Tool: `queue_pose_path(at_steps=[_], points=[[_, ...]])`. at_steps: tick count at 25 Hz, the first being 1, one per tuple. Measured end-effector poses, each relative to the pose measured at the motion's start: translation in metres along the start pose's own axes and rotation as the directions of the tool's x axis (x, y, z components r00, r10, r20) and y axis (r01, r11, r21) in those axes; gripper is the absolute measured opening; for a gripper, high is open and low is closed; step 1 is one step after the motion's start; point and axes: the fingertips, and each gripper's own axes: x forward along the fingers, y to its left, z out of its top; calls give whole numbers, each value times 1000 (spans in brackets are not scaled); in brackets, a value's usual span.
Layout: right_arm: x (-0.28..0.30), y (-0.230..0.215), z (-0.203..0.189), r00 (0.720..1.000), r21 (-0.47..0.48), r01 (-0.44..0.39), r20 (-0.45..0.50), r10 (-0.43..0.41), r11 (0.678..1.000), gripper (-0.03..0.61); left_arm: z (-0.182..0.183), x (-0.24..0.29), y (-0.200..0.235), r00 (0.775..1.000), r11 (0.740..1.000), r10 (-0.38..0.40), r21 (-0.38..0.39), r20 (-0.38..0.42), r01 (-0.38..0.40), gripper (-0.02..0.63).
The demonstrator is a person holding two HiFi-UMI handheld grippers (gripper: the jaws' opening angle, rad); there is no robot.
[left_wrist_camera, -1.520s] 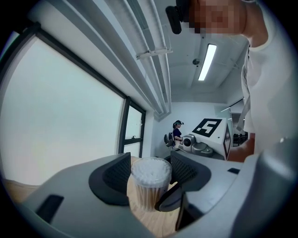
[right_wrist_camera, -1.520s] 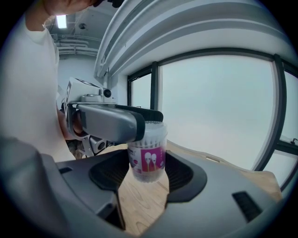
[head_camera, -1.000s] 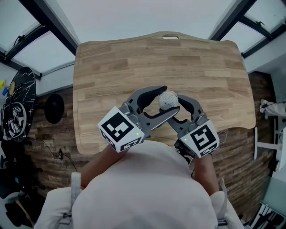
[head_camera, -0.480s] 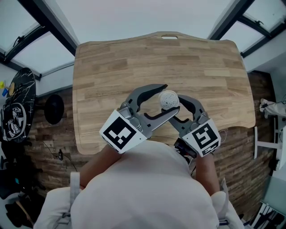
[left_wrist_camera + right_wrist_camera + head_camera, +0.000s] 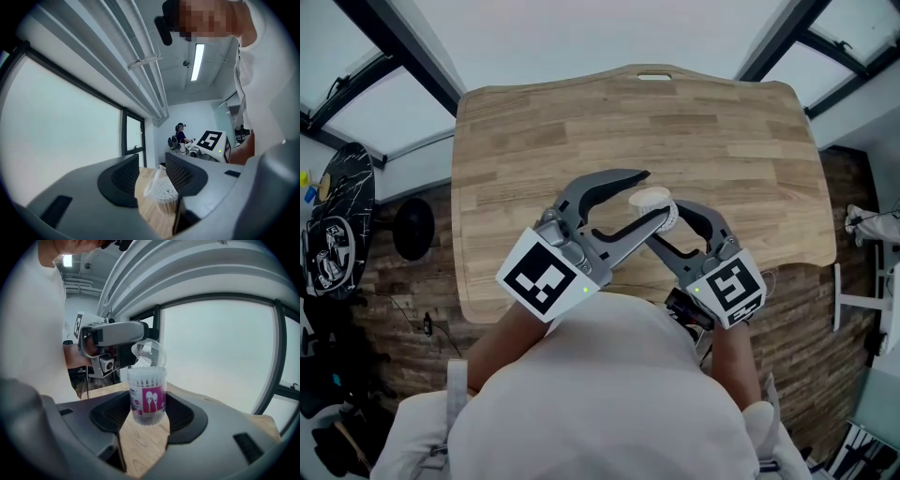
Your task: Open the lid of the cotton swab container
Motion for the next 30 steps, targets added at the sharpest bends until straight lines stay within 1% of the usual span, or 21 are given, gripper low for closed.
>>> queue_pose_path(at_steps=[2,7,15,20,26,30], points=[[0,0,0,1000,4,2,1,-2,1000,244,2,-2,3,1000,1000,13,12,3,-13,177],[0,-1,3,1000,7,3,10,-3,1000,244,3,-6,10,1000,1000,24,14,-4,-24,154],[3,5,3,1000,1,-19,9,19,1000,244,2,-12,28,995,995,98,19,-7,-98,123],[3,8,6,998,22,-37,42,36,999,244,2,-14,39,992,992,127,26,-14,-127,83],[2,12,13,996,14,-50,69,49,999,244,0,-18,52,987,987,156,26,-25,-156,65],[2,16,16,995,2,-65,79,64,998,244,-7,-22,61,984,986,168,26,-53,-167,60]])
